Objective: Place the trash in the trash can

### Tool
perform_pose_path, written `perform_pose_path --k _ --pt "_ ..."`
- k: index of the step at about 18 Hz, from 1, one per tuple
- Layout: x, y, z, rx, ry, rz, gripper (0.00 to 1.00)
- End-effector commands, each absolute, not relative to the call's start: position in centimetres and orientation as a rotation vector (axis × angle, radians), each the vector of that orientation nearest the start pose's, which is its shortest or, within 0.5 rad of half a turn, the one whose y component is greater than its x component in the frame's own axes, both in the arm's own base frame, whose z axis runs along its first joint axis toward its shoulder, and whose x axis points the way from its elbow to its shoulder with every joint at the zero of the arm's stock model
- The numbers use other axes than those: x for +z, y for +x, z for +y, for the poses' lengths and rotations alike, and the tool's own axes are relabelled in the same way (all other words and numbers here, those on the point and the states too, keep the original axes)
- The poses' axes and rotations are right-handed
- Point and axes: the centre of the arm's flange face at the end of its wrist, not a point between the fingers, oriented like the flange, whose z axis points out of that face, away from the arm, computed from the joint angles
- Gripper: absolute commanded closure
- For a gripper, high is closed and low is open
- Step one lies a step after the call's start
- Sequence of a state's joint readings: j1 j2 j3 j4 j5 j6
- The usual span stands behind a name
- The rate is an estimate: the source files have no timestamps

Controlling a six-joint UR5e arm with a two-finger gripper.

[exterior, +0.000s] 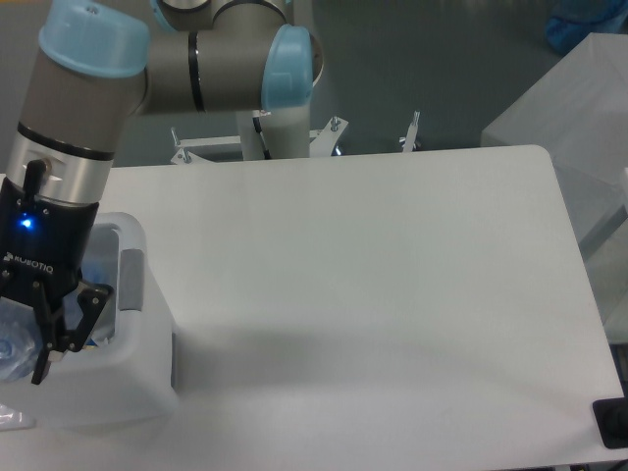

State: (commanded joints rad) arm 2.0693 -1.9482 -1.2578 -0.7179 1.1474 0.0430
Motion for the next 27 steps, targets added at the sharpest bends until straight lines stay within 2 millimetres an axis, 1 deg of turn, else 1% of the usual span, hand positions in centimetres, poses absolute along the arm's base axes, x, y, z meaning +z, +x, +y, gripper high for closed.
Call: perform_pose_path --k 1,5,6,8,9,11,12,14,15,16,17,18,19,20,21,22,23,24,25,26,27 --pt "53.7 -17.1 68.1 -0.219 -2.262 -0.312 0.28" --pt "54.0 -16.9 67.4 -0.215 -2.261 -0.308 0.24" --pt "54.1 -16.8 67.3 -0.215 -2.261 -0.306 0.21" --pt "53.9 -17.5 67.0 -0.21 -2.263 -0.317 0.02" --pt "53.6 -18.0 66.9 -0.208 -2.266 -0.327 0.0" --pt "52.7 -21.4 65.8 -0.187 -2.268 -0.402 0.0" --pt "52.3 -22.8 65.3 -0.178 -2.269 -0.431 0.0" --pt "52.2 -27.2 63.6 -0.146 -2.254 -0.5 0.0" --pt "52.8 -29.5 62.5 -0.122 -2.234 -0.533 0.0" --pt "53.4 -31.5 61.9 -0.095 -2.217 -0.551 0.0" --pt "54.2 -32.9 61.5 -0.065 -2.204 -0.546 0.0" --pt "54.3 -34.7 60.9 -0.019 -2.208 -0.515 0.0" --pt "54.3 -36.3 59.8 0.028 -2.217 -0.478 0.0" --pt "54.7 -37.2 59.1 0.066 -2.221 -0.445 0.0" --pt "55.0 -38.5 58.1 0.11 -2.225 -0.436 0.0" --pt "55.7 -40.8 56.0 0.16 -2.218 -0.46 0.0" --pt "56.3 -42.1 54.7 0.186 -2.208 -0.477 0.0" --pt "57.2 -42.7 53.6 0.214 -2.2 -0.474 0.0" --pt "57.3 -43.4 52.6 0.25 -2.211 -0.442 0.0" --pt "56.8 -43.9 51.8 0.3 -2.253 -0.372 0.0" --pt "56.8 -44.0 51.2 0.343 -2.286 -0.348 0.0"
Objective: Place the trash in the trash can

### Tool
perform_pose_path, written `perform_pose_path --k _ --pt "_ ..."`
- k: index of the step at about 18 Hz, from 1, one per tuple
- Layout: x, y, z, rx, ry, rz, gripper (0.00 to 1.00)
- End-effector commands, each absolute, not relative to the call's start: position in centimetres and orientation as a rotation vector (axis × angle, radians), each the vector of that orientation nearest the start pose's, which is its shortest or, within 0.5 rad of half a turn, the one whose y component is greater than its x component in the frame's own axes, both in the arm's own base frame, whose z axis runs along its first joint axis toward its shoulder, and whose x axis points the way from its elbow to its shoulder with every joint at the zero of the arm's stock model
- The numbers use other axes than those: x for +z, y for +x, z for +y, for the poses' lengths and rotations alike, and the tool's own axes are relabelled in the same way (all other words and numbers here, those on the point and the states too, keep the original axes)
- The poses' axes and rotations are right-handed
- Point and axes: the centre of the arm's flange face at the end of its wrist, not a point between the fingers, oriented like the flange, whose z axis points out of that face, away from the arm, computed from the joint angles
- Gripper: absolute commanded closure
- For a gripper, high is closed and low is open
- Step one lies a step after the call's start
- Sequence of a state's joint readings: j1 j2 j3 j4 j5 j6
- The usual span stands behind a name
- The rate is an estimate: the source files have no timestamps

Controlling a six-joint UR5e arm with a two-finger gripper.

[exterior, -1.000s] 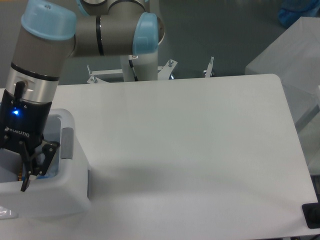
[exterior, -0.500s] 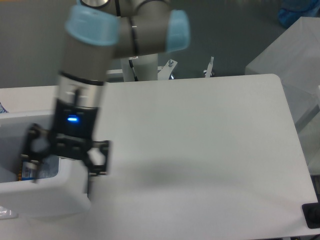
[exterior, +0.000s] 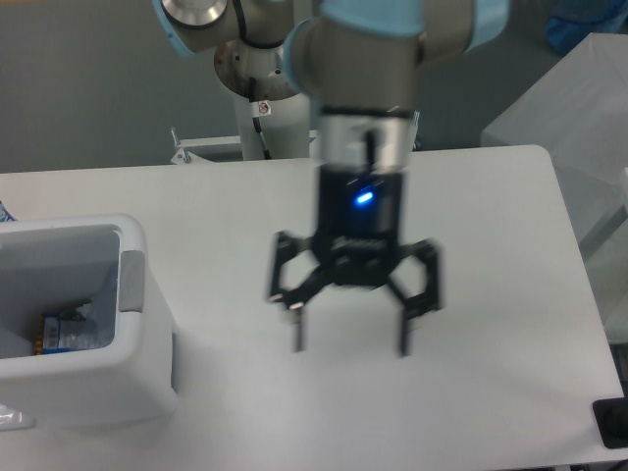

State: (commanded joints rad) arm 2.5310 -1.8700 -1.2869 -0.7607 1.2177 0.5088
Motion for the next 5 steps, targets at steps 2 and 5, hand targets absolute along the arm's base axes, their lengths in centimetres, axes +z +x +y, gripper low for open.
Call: perform_pose_path --k 2,5 --pt "56.0 -44.0 50.3 0.43 -2.383 -0.314 0.0" --pt "55.0 -44.0 49.5 0.515 -2.47 -0.191 0.0"
